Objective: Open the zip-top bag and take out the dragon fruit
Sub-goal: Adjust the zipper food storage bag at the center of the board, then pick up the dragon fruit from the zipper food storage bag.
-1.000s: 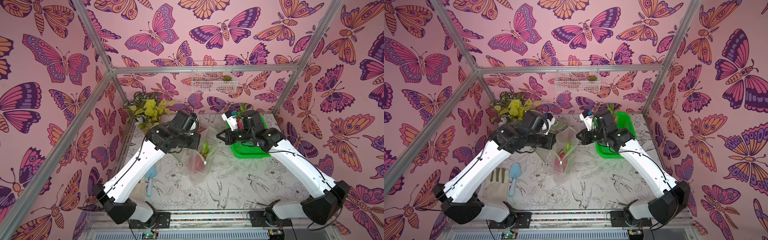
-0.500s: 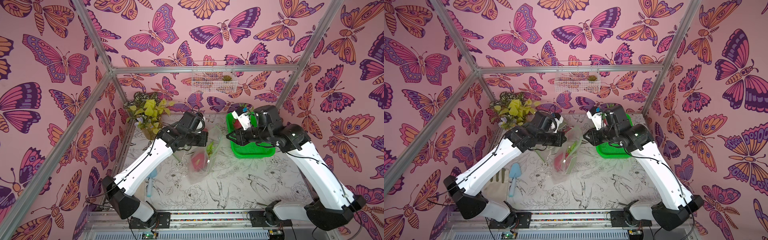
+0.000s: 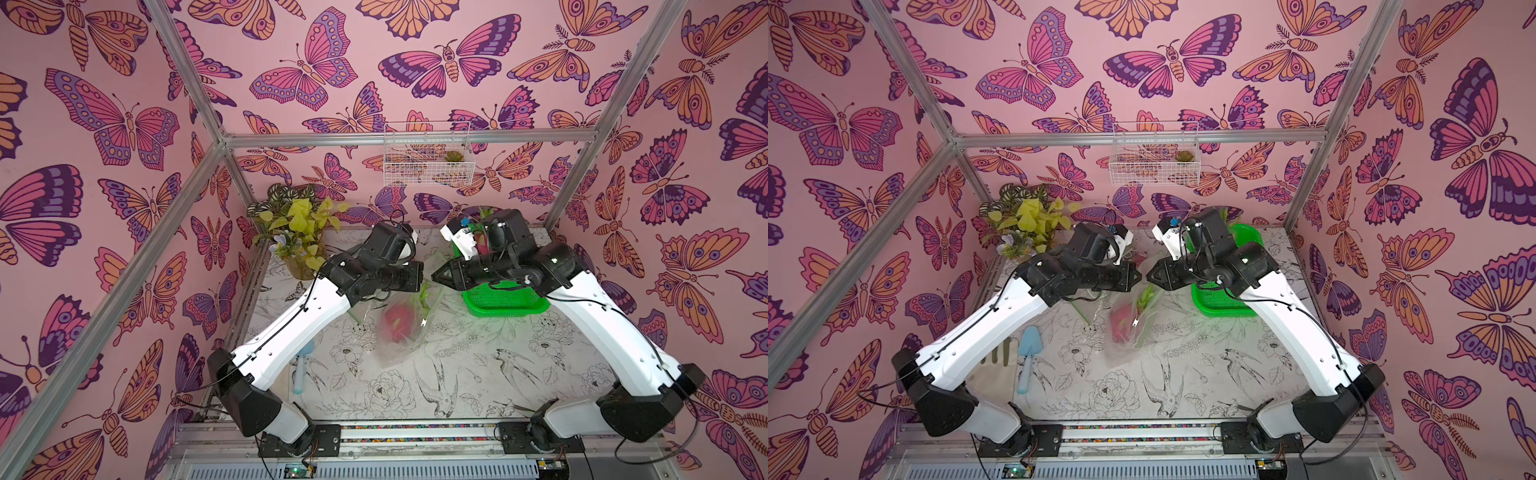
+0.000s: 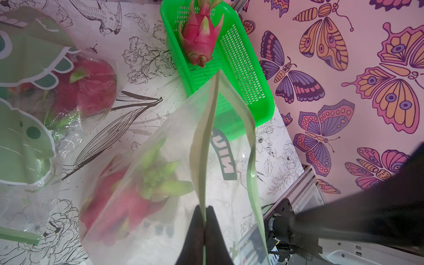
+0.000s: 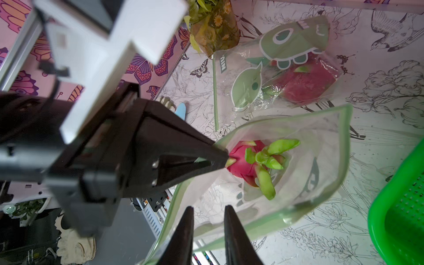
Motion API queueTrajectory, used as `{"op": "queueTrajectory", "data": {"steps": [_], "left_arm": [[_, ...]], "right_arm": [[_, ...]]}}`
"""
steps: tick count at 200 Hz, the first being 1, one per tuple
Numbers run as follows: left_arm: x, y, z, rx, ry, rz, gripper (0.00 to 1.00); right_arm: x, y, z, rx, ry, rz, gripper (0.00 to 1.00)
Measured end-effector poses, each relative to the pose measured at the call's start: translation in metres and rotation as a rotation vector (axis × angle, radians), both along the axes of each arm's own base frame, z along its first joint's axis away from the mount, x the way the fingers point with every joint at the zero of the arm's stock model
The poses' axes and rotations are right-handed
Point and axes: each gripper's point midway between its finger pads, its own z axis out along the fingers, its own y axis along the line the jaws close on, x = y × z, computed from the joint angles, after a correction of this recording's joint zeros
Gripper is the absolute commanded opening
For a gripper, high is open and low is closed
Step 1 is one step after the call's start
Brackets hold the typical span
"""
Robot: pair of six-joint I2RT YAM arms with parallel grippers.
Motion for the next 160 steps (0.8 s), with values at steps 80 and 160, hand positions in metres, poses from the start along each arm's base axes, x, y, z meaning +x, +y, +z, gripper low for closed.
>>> {"op": "queueTrajectory", "data": {"steps": [80,160], "left_arm": [[-0.01,0.01,0.01,-0.027,-0.01,0.016,0.0],[-0.013,0.012,0.01,-0.058,-0.016,0.031,0.0]], "right_arm": [[0.02,0.018,-0.055,-0.047,0.093,0.012,0.25],[0.017,0.02,-0.092,-0.124,0.093,0.003,0.44]]}}
